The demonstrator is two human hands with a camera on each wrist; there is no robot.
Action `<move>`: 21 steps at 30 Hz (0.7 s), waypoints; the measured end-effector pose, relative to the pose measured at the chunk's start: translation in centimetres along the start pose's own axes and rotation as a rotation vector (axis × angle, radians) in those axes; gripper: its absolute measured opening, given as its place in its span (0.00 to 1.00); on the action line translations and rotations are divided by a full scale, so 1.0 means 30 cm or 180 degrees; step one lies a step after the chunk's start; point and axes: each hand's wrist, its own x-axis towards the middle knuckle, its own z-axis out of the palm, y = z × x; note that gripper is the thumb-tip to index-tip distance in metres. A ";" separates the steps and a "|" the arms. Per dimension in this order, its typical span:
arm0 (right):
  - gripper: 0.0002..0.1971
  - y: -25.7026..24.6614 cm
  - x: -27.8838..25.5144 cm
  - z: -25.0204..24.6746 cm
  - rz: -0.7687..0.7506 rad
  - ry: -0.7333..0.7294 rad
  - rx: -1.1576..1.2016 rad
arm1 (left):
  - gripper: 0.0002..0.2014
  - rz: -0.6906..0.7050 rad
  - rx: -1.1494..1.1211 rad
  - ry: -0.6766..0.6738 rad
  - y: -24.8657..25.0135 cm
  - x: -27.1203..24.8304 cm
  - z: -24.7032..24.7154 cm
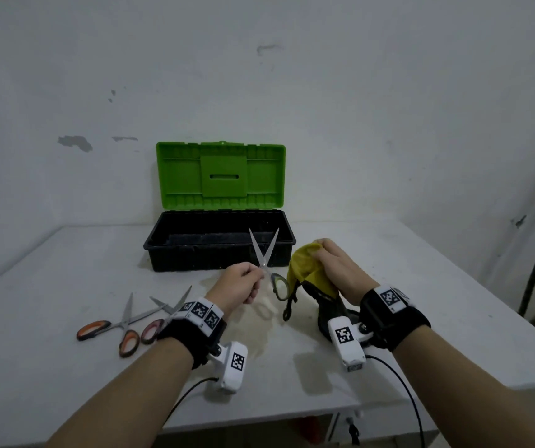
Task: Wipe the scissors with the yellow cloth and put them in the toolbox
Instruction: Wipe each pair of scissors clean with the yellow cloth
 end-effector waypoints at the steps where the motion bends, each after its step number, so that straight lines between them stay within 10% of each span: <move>1: 0.08 -0.003 -0.011 -0.004 -0.0018 -0.0094 0.0043 | 0.10 -0.0005 0.0038 -0.0011 -0.009 0.001 0.005; 12: 0.04 -0.068 -0.057 -0.019 -0.0735 -0.0397 -0.0933 | 0.15 0.0467 0.0709 0.0049 0.017 -0.009 0.050; 21: 0.05 -0.011 -0.033 0.097 -0.1340 0.0702 -0.1772 | 0.14 0.0561 0.0306 0.0029 0.012 -0.045 0.139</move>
